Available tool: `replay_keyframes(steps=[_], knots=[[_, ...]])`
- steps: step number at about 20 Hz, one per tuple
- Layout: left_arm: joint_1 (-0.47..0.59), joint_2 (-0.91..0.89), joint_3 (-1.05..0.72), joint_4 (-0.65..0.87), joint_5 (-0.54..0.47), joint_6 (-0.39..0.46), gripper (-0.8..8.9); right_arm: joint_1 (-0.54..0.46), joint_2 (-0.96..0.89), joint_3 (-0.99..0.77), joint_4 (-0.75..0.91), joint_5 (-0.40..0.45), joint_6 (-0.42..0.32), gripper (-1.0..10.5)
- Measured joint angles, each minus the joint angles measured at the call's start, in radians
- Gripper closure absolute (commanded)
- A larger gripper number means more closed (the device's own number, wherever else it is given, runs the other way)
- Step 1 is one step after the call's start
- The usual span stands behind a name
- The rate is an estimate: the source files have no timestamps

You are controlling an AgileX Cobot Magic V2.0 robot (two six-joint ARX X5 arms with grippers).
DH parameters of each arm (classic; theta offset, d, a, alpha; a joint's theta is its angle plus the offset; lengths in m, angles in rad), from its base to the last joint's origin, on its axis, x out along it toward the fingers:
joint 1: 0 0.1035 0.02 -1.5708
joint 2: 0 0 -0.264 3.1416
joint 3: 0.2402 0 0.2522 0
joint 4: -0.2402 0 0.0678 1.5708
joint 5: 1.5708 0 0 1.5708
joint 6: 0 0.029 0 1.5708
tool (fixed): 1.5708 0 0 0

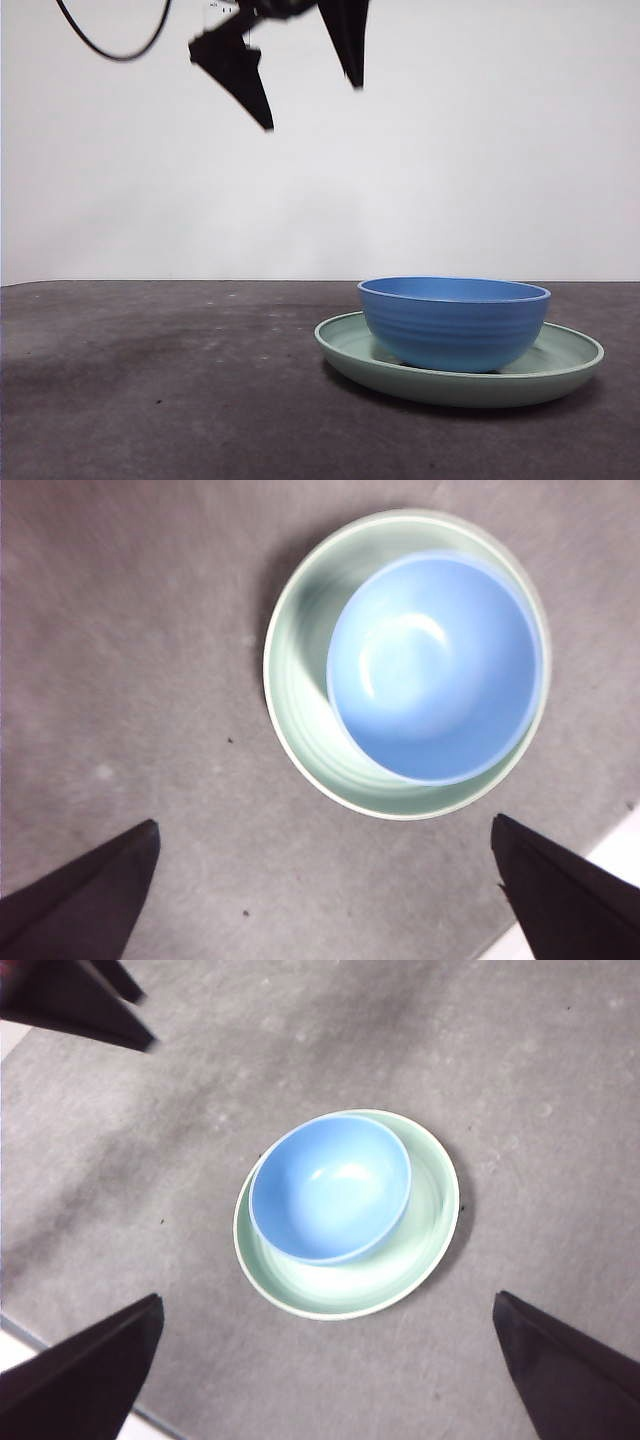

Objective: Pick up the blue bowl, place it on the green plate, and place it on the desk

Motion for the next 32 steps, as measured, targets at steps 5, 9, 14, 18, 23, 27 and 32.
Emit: replay_keyframes(steps=[5, 9, 14, 18, 23, 27, 32], knots=[[-0.001, -0.197, -0.026, 0.000, 0.000, 0.011, 2.82, 0.000, 0.000, 0.000, 0.019, 0.000, 0.000, 4.0], [-0.001, -0.400, -0.243, 0.001, 0.000, 0.039, 2.83, 0.000, 0.000, 0.000, 0.019, 0.000, 0.002, 4.0], [0.000, -0.682, -0.619, 0.027, 0.000, 0.103, 2.82, 0.000, 0.002, 0.000, 0.019, 0.000, 0.048, 4.0], [0.000, -0.933, -0.863, 0.188, 0.060, 0.115, 2.82, 0.000, 0.016, 0.000, 0.005, 0.000, 0.093, 4.0], [0.000, -1.159, -1.102, 0.268, 0.095, 0.111, 2.82, 0.000, 0.093, 0.000, -0.057, -0.007, 0.106, 4.0], [0.000, -1.228, -1.108, 0.283, 0.095, 0.111, 2.82, 0.000, 0.221, 0.000, -0.087, -0.031, 0.102, 4.3], [0.000, -1.248, -1.108, 0.283, 0.096, 0.111, 2.82, 0.011, 0.469, 0.000, -0.059, -0.008, 0.050, 4.6]])
